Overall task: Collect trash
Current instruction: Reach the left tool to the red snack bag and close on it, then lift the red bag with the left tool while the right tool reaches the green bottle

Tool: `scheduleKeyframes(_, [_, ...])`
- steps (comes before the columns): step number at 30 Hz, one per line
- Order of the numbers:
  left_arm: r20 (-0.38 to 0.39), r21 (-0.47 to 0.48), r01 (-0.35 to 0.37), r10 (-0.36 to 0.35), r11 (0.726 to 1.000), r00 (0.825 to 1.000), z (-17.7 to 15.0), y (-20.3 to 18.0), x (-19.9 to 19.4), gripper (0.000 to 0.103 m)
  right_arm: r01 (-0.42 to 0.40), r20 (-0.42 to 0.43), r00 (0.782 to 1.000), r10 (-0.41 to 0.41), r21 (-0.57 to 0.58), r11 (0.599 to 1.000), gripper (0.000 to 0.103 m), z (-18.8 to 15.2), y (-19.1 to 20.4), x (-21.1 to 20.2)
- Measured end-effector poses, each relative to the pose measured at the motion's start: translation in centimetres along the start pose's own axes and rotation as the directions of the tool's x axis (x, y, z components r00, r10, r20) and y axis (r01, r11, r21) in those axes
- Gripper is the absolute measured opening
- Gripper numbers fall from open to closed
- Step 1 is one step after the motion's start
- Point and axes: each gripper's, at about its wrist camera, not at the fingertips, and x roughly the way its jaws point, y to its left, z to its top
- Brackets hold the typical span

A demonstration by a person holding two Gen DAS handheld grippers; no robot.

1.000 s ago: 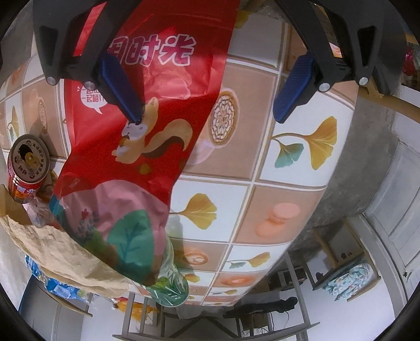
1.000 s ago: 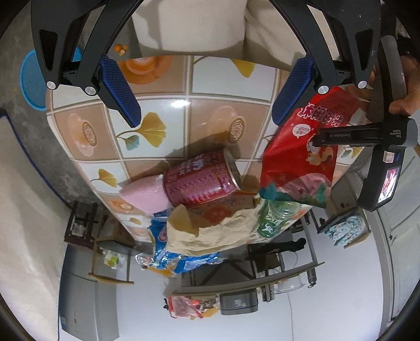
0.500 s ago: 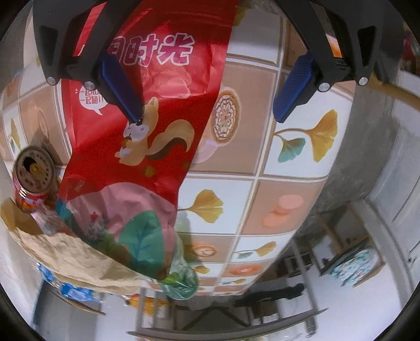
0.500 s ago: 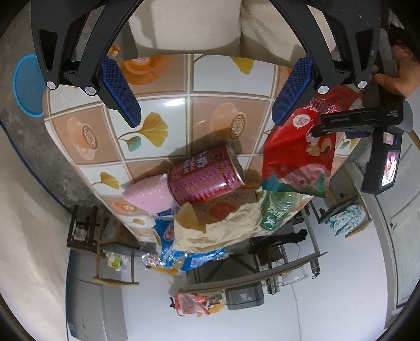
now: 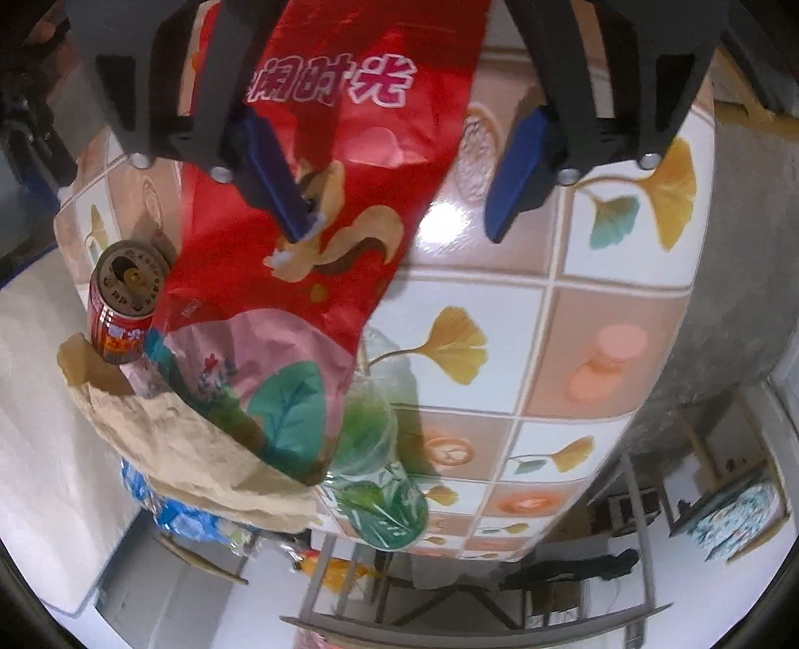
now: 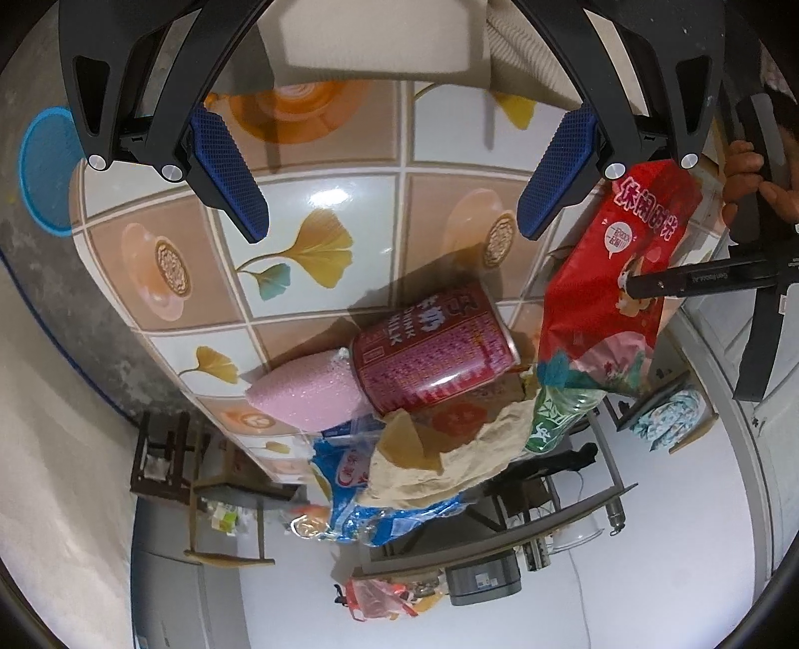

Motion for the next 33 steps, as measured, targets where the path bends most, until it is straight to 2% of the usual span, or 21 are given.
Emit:
scheduleKeyframes(2, [-0.008,0.03,0.002,-0.001,1.0,1.0,0.1,-0.6,0.3,0.056,0.001,0.006,1.0,-0.001,0.001,1.0,0.095,0.2,-0.2,0.0])
scheduleKeyframes(8, [0.0,0.132,-0.06,0.061,0.989,0.998,-0.6,-2.3,0.5,0.031,0.011,0.06,0.998,-0.01,-0.021,1.0,0.095,1.5,-0.9,-0.7])
scheduleKeyframes(10, [0.001,0.148,-0.062,0.063,0.987,0.998,-1.0,-2.6,0.3,0.016,0.013,0.089,0.996,-0.01,-0.031,0.999,0.095,2.3,-1.2,-1.1])
scheduleKeyframes(13, [0.007,0.158,-0.052,0.052,0.986,0.999,-1.5,-2.7,-0.1,0.01,0.012,0.144,0.99,-0.003,-0.058,0.998,0.095,4.1,-1.4,-1.8])
scheduleKeyframes(17, [0.029,0.147,-0.024,0.02,0.989,0.999,-2.0,-2.7,-1.0,0.004,-0.027,0.198,0.979,0.045,-0.094,0.995,0.095,7.2,-1.5,-2.5])
scheduleKeyframes(20, [0.054,0.124,0.012,-0.018,0.992,0.998,-2.3,-2.6,-2.1,0.0,-0.077,0.204,0.974,0.098,-0.106,0.991,0.095,9.5,-1.4,-2.4])
scheduleKeyframes(25, [0.122,0.096,0.061,-0.073,0.994,0.99,-2.6,-2.4,-4.3,0.0,-0.167,0.135,0.974,0.181,-0.114,0.979,0.095,13.9,-0.3,-0.2])
scheduleKeyframes(29, [0.145,0.073,0.102,-0.112,0.992,0.983,-2.9,-2.5,-5.3,0.0,-0.189,0.061,0.979,0.196,-0.105,0.976,0.095,15.8,0.9,2.3])
scheduleKeyframes(33, [0.16,0.075,0.121,-0.132,0.99,0.978,-3.2,-2.7,-5.8,0.0,-0.167,-0.023,0.986,0.166,-0.094,0.981,0.095,17.1,2.2,5.3])
